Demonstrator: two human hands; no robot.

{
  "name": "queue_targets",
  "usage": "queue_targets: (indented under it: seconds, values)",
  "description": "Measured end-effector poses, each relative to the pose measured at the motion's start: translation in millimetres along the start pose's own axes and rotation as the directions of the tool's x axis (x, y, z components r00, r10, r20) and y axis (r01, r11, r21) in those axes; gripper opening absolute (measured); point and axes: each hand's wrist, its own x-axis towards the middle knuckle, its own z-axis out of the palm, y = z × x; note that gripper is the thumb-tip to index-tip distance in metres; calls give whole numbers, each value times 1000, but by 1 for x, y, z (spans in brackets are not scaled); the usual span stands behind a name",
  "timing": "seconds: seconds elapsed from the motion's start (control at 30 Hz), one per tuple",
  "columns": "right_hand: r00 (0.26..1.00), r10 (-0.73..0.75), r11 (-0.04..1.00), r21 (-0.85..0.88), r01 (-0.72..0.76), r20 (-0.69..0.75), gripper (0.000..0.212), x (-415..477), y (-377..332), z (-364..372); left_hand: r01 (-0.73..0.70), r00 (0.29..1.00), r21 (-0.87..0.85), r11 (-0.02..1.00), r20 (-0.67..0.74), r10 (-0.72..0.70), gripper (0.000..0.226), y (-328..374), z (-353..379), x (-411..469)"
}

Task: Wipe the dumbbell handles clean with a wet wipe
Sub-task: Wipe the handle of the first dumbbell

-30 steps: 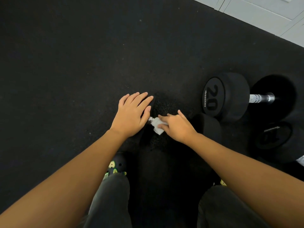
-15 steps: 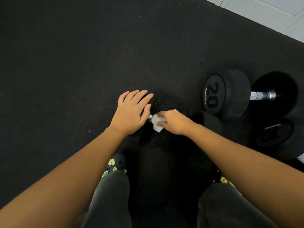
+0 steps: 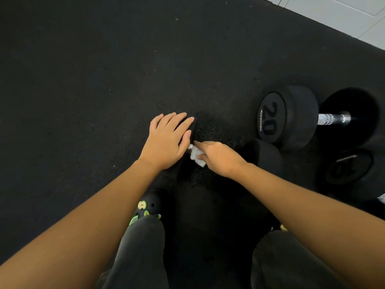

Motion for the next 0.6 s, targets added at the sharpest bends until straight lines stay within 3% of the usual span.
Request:
queue_targets:
  seconds: [0.13,0.27,0.47,0.6]
  values:
    - [993,100,989,107,-106,62,47,1,4,-5,-3,1000,-2,1000,-27,3,44,0,2,0]
    - [972,186,980,52,-195,141,33,15,-11,-10,14,1000,-8,1000,-21,-14,46,2,2,1]
    - [995,56,998,26,-58,86,50,5,-7,-3,13,1000,-2,1000,-17,-13,46,1,3,0]
    - [990,77,996,34,-82,116,51,3,4,-9,15,999,-1,1000,-34,-15,45,1,3,-1]
